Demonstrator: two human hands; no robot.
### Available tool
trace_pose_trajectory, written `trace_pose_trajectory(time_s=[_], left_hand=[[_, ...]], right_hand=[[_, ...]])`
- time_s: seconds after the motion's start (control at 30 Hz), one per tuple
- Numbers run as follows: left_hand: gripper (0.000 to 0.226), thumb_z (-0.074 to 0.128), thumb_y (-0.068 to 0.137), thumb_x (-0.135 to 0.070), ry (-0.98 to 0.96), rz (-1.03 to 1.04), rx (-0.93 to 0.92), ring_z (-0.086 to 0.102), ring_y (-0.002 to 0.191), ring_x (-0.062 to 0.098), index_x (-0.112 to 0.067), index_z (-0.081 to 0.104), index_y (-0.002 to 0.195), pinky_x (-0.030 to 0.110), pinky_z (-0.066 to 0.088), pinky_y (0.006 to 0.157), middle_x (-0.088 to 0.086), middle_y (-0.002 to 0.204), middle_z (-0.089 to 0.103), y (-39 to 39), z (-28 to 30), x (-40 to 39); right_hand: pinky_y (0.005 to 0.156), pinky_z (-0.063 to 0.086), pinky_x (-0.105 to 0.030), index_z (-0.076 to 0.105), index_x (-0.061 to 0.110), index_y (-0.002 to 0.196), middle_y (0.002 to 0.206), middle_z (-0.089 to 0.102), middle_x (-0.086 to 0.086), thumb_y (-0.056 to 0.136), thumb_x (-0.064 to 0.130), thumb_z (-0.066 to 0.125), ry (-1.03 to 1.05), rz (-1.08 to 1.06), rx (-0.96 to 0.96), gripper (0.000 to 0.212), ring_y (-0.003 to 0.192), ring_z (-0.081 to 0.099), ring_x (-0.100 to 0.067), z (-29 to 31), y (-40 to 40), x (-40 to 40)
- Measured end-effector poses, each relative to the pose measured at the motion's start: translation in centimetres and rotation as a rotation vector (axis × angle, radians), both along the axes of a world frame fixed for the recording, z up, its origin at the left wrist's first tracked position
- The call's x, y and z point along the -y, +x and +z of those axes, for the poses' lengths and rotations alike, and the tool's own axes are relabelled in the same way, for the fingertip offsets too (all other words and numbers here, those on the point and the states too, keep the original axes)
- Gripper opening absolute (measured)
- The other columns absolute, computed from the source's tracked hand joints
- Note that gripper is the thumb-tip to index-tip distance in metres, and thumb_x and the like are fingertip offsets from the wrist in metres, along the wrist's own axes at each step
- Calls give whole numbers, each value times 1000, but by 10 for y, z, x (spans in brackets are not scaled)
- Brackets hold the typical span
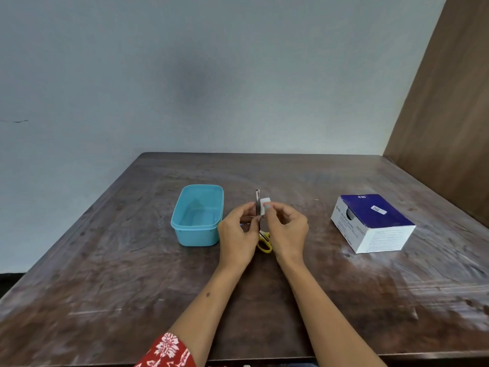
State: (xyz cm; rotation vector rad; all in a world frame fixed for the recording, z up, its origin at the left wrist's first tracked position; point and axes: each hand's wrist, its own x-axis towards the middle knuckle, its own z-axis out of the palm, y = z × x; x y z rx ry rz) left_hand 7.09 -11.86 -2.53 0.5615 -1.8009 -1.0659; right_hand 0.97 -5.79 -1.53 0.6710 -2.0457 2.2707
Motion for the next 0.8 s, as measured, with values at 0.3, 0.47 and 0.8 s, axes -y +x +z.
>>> trace_pose_trajectory(time_s=[0.3,0.47,0.8], left_hand=[[34,62,83,-1,-82,0,28,58,86,-12,-15,64,114,3,45,74,-4,101,64,-1,-4,5],[36,61,86,-2,-91,-14,14,58,87,-8,-15,61,119,6,46,73,-4,103,63,1,-4,4],[41,52,88,4,-56,-66,7,60,96,-1,-18,59,122,7,46,80,-2,112,65,-1,-5,8]], right_hand=[[64,47,-5,60,15,105,77,69,9,84,6,63,172,-31,-331,22,72,64,6,-2,3,-3],[45,41,-16,53,14,110,61,67,3,93,10,51,139,-52,-399,18,50,60,-9,-5,6,-2],[73,54,-16,69,16,93,80,68,14,81,9,71,129,4,-295,14,78,66,3,-5,1,2]])
